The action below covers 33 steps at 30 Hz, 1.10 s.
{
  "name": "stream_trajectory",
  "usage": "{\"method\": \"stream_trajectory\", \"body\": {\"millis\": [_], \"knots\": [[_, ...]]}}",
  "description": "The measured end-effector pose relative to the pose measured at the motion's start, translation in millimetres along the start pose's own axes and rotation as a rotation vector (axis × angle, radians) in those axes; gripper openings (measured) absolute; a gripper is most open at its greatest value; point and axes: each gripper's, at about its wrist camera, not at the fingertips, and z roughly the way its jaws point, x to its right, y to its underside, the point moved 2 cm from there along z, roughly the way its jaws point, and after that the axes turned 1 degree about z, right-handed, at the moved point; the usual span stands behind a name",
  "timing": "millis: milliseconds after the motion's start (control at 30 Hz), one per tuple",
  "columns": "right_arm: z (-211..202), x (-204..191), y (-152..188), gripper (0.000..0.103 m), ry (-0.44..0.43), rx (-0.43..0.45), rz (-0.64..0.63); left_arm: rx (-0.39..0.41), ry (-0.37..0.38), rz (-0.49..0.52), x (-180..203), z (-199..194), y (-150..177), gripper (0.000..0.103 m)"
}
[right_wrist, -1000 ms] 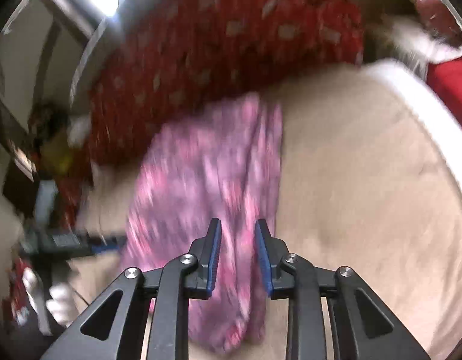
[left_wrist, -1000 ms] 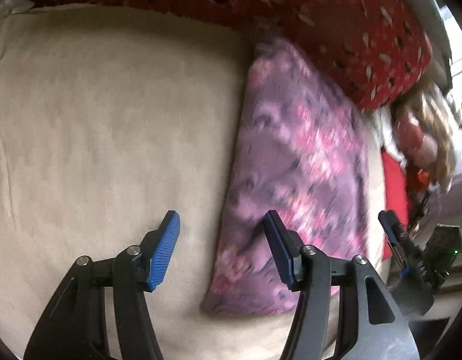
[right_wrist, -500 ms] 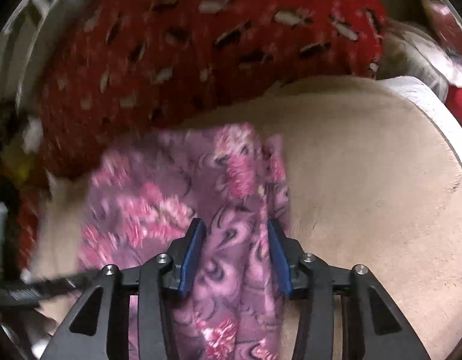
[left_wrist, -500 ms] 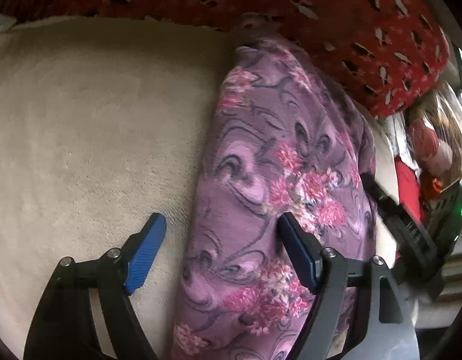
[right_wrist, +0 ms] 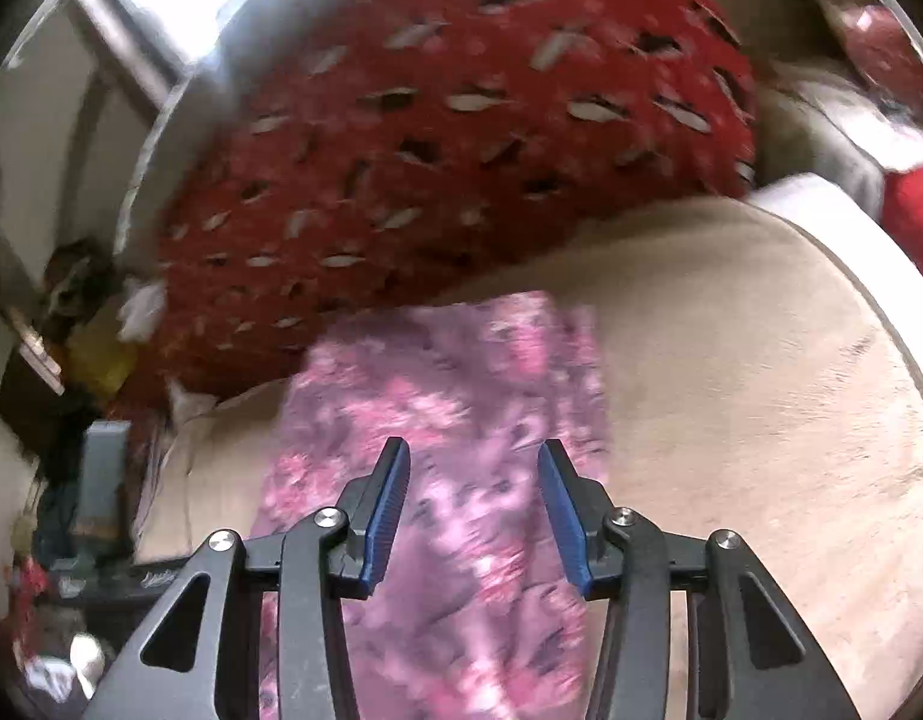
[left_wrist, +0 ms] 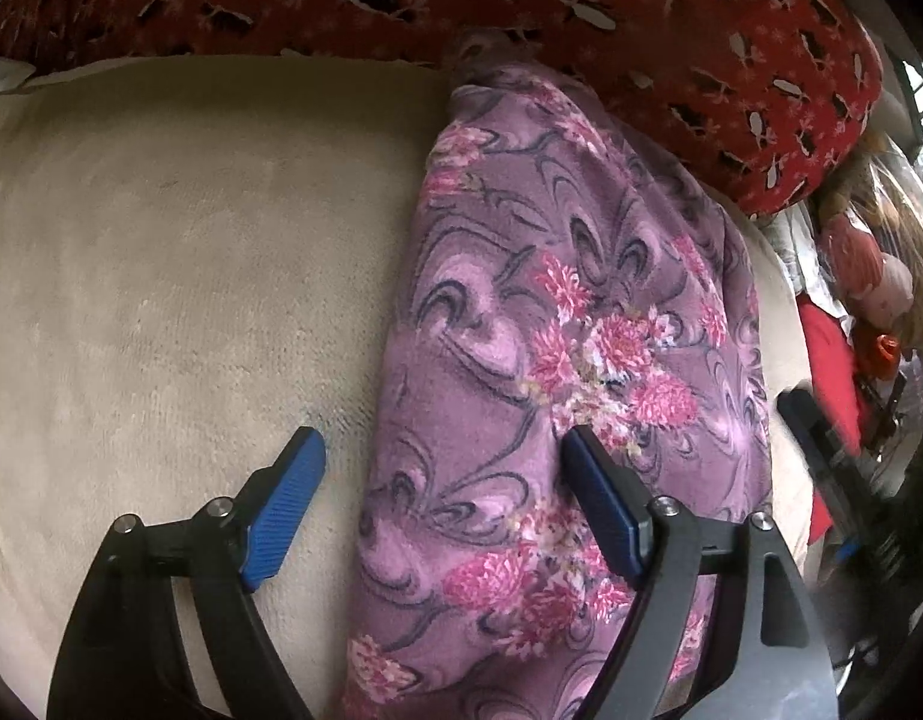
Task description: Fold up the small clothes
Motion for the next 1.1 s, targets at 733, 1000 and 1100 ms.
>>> {"method": "stream_trajectory", "body": {"millis": [733,1000,1100], "knots": [[72.1,31.2,-52.3,0.051,0.231,-0.150,0.004,-0.077,0.067,-0.010,3.2,16.1,-53.2,0.091],[9.8,46.3,-20.3,0.062,0.014,-0.142,0.085,-0.131,0.293,-0.152,-20.9,-4.0,-16.3,0.091],[12.7,47.8,3.0,0.063,-0.041,-0.155,0.132,-0.140,0.301,-0.134,-6.0,-2.3,-6.4,0.091]]}}
